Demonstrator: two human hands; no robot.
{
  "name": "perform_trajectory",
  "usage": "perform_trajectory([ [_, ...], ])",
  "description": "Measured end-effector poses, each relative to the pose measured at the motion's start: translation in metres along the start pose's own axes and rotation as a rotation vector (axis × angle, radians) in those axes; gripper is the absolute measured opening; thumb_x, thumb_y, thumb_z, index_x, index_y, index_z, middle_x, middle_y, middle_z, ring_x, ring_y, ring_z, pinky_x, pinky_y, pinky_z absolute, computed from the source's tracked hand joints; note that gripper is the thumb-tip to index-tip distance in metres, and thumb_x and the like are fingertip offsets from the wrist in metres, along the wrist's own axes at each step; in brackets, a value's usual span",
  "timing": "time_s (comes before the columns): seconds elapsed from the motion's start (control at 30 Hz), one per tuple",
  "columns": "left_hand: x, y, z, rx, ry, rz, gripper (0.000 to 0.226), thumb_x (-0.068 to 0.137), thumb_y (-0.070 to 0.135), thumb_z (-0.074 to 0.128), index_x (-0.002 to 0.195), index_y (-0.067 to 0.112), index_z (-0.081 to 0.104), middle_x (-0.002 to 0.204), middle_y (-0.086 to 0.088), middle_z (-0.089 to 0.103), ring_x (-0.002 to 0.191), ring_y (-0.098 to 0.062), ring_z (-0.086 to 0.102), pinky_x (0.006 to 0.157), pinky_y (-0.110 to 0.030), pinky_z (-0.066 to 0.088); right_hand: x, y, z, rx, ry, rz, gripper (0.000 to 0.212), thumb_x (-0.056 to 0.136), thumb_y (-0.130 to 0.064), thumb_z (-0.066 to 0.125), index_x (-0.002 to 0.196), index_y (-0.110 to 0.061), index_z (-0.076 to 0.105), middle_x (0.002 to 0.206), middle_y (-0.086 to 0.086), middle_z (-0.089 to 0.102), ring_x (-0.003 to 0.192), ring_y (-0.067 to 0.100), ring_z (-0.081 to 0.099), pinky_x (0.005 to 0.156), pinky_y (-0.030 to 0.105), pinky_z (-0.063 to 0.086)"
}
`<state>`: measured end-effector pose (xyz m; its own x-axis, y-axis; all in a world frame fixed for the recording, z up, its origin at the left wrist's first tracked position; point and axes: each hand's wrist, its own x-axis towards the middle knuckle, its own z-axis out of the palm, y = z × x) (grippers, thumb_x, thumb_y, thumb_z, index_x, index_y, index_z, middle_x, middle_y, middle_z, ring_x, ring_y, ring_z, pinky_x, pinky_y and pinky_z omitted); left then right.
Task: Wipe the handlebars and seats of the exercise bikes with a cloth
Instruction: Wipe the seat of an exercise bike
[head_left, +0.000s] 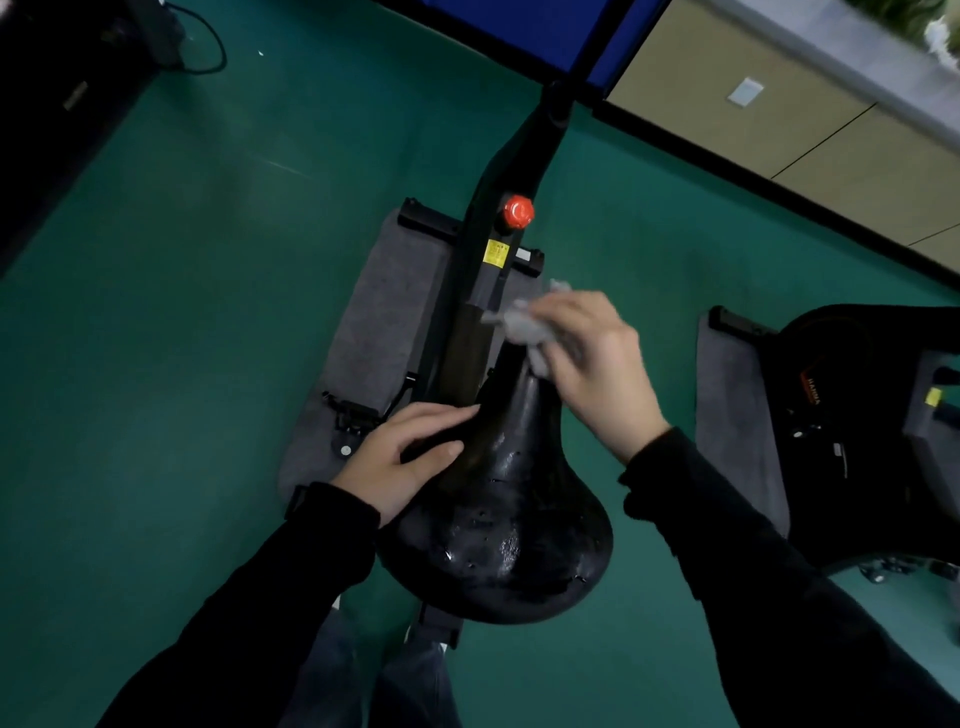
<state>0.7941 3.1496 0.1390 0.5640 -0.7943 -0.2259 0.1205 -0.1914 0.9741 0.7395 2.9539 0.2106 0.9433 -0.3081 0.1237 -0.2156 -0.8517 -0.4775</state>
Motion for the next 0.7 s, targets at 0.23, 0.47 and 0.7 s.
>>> perform_trajectory([
  [0.23,0.000,-0.001,-0.001,0.036,0.007,0.016,0.043,0.087,0.001,0.059,0.126,0.019,0.053,0.120,-0.003,0.058,0.108,0.010,0.050,0.094,-0.003,0.030,-0.048,-0.021,0.015,0.201,0.217,0.410,0.031,0.092,-0.012,0.062,0.122,-0.012,0.063,0.116,0.001,0.064,0.108,0.007,0.056,0.096,0.015,0.040],
  [0.47,0.001,-0.002,-0.002,0.048,0.003,0.014,0.041,0.089,0.003,0.058,0.124,0.025,0.054,0.120,0.001,0.057,0.114,-0.002,0.051,0.098,-0.008,0.032,-0.025,0.004,0.022,0.494,0.081,0.803,0.034,0.099,-0.027,0.046,0.100,0.003,0.061,0.095,0.028,0.066,0.088,0.028,0.061,0.086,0.039,0.048],
  [0.7,-0.004,-0.007,0.000,0.029,0.044,-0.022,0.032,0.090,0.006,0.057,0.117,0.023,0.061,0.123,0.001,0.060,0.119,-0.010,0.052,0.105,-0.026,0.036,-0.053,0.015,0.007,0.449,-0.135,0.611,0.040,0.095,-0.037,0.054,0.074,-0.004,0.054,0.065,0.001,0.053,0.063,0.011,0.049,0.065,0.031,0.041],
])
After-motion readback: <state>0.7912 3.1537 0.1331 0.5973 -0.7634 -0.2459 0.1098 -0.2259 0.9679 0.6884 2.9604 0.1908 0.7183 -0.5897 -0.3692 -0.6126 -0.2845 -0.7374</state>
